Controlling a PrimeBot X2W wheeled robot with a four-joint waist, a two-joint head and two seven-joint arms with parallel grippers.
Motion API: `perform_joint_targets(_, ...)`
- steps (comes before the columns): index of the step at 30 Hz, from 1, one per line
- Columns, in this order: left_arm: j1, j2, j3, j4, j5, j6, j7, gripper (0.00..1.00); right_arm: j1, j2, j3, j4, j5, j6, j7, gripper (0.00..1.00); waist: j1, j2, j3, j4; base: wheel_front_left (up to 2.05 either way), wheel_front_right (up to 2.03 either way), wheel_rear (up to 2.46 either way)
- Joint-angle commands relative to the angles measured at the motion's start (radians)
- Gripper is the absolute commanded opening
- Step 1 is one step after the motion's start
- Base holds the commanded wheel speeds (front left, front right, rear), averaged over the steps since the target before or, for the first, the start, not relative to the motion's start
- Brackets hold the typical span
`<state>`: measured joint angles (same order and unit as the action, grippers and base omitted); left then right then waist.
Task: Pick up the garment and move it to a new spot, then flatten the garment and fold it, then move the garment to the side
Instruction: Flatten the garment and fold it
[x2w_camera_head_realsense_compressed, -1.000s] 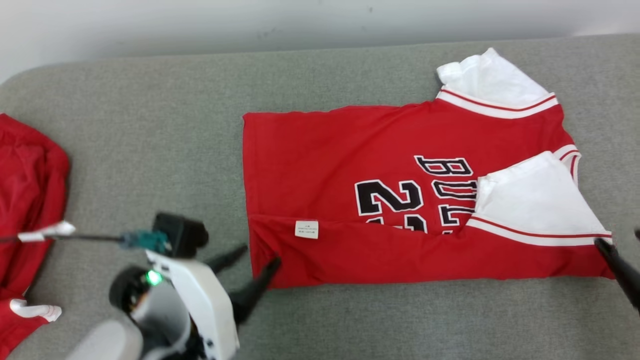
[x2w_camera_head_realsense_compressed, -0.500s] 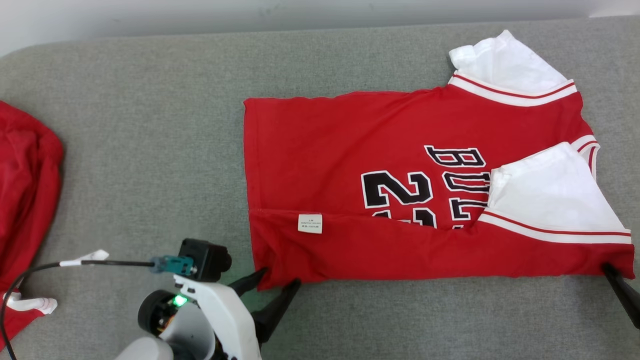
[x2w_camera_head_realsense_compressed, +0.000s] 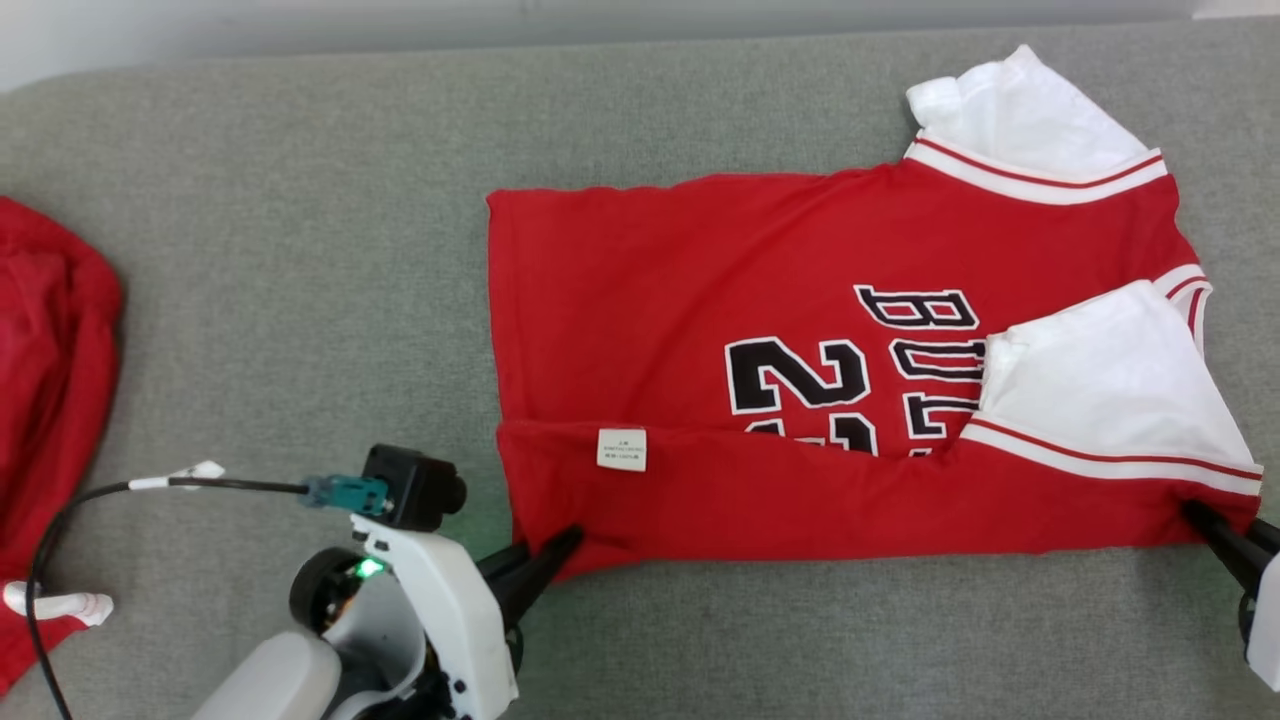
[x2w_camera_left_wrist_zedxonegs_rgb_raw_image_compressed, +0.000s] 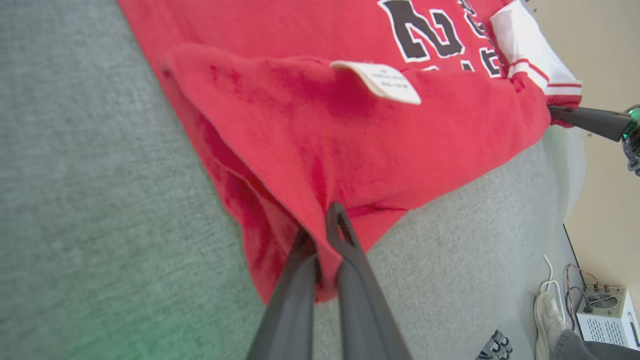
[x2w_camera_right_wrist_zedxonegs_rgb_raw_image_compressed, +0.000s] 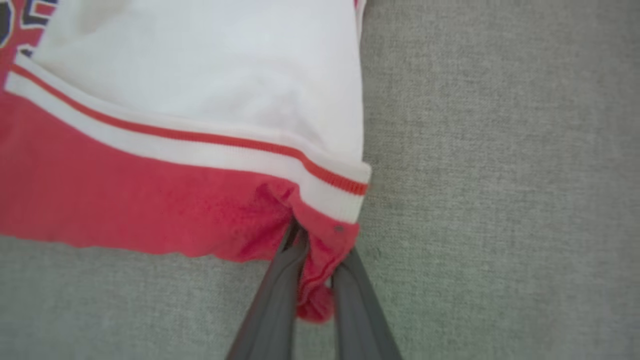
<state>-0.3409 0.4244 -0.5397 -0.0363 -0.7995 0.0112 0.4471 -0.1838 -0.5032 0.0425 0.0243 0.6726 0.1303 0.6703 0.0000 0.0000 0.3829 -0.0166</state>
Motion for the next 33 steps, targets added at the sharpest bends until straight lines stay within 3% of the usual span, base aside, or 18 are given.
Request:
perform_joint_targets(1, 0.016, 0.011, 0.002, 0.006, -0.016, -0.002, 0.006, 0.00, 0.005, -0.011, 0.001, 0.003, 0.008, 0.001, 0.011, 0.00, 0.0000, 0.0000, -0.015, 0.001, 0.00, 0.00, 0.00)
perform_joint_targets(10, 0.137, 0.076, 0.012, -0.074, -0.101, -0.033, 0.042, 0.00, 0.179, -0.127, -0.085, -0.122, 0.162, -0.001, 0.158, 0.00, 0.0000, 0.0000, -0.113, -0.004, 0.00, 0.00, 0.00)
perform_joint_targets(16, 0.264, 0.092, -0.016, -0.138, -0.102, -0.012, 0.024, 0.00, 0.352, -0.120, -0.153, -0.200, 0.202, -0.001, 0.201, 0.00, 0.0000, 0.0000, -0.123, -0.006, 0.00, 0.00, 0.00)
perform_joint_targets(17, 0.278, 0.091, -0.025, -0.143, -0.096, -0.011, 0.020, 0.00, 0.368, -0.119, -0.150, -0.207, 0.186, -0.001, 0.194, 0.15, 0.0000, 0.0000, -0.122, -0.006, 0.00, 0.00, 0.00)
perform_joint_targets(18, 0.289, 0.087, -0.033, -0.146, -0.088, -0.008, 0.016, 0.17, 0.380, -0.111, -0.142, -0.211, 0.179, -0.001, 0.189, 0.36, 0.0000, 0.0000, -0.121, -0.005, 0.00, 0.00, 0.00)
perform_joint_targets(19, 0.297, 0.083, -0.042, -0.147, -0.083, -0.005, 0.015, 0.41, 0.388, -0.101, -0.133, -0.213, 0.173, -0.001, 0.183, 0.53, 0.0000, 0.0000, -0.121, -0.004, 0.00, 0.00, 0.00)
perform_joint_targets(20, 0.303, 0.080, -0.049, -0.147, -0.075, -0.005, 0.013, 0.56, 0.392, -0.096, -0.128, -0.214, 0.165, -0.001, 0.177, 1.00, 0.0000, 0.0000, -0.121, -0.003, 0.00, 0.00, 0.00)
perform_joint_targets(21, 0.305, 0.074, -0.051, -0.148, -0.070, 0.000, 0.006, 1.00, 0.394, -0.091, -0.123, -0.214, 0.160, -0.001, 0.170, 1.00, 0.0000, 0.0000, -0.122, -0.001, 0.00, 0.00, 0.00)
perform_joint_targets(27, 0.291, 0.097, -0.035, -0.167, -0.023, 0.039, -0.012, 1.00, 0.386, -0.125, -0.146, -0.228, 0.135, -0.001, 0.155, 1.00, 0.0000, 0.0000, -0.127, 0.003, 0.00, 0.00, 0.00)
perform_joint_targets(33, 0.228, 0.146, 0.056, -0.264, 0.000, 0.093, -0.018, 1.00, 0.254, -0.189, -0.231, -0.323, 0.178, -0.001, 0.151, 1.00, 0.0000, 0.0000, -0.078, 0.015, 0.00, 0.00, 0.00)
